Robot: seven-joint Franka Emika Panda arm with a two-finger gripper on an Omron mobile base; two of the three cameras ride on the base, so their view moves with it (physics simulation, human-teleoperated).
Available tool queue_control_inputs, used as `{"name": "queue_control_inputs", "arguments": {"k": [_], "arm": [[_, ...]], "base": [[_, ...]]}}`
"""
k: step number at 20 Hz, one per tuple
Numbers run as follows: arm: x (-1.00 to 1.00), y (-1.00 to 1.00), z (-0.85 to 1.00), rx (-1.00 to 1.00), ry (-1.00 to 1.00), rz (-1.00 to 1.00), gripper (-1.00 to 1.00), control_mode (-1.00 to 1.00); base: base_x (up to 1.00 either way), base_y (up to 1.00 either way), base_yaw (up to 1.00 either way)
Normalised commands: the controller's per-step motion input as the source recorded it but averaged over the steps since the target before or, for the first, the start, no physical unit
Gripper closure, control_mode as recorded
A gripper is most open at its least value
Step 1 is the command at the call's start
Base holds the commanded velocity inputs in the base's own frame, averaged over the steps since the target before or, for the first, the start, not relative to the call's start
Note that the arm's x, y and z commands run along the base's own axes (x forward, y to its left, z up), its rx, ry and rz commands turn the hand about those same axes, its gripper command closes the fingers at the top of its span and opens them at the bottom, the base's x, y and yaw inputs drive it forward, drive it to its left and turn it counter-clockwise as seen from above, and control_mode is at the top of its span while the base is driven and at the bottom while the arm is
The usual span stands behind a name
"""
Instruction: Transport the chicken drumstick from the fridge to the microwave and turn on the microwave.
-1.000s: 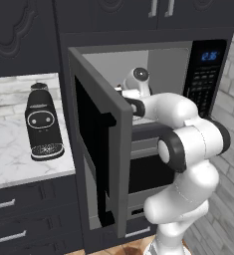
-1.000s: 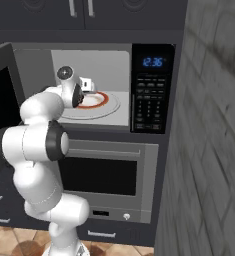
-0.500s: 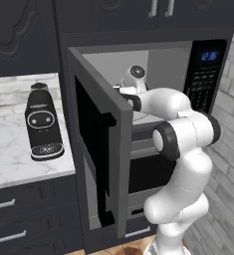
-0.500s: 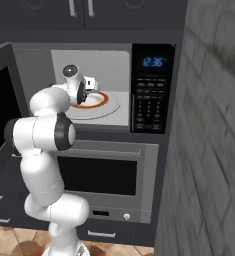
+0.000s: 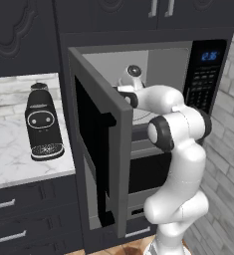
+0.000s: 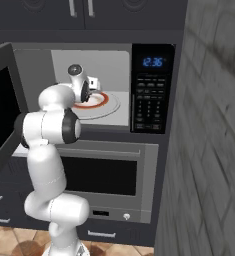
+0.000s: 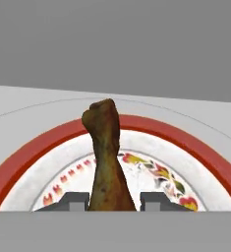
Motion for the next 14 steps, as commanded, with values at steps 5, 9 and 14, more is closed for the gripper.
{"name": "queue_control_inputs", "arguments": {"k": [5,9,14], "arm": [[0.29,0.00,-0.23,0.00,0.00,0.00,1.00,-1.00],[0.30,0.00,-0.22,0.00,0.02,0.00,1.00,-1.00],[0.23,0.00,-0.22,0.00,0.03,0.00,1.00,-1.00]], "base": [[0.00,0.00,0.00],[0.00,0.00,0.00],[0.00,0.00,0.00]]}}
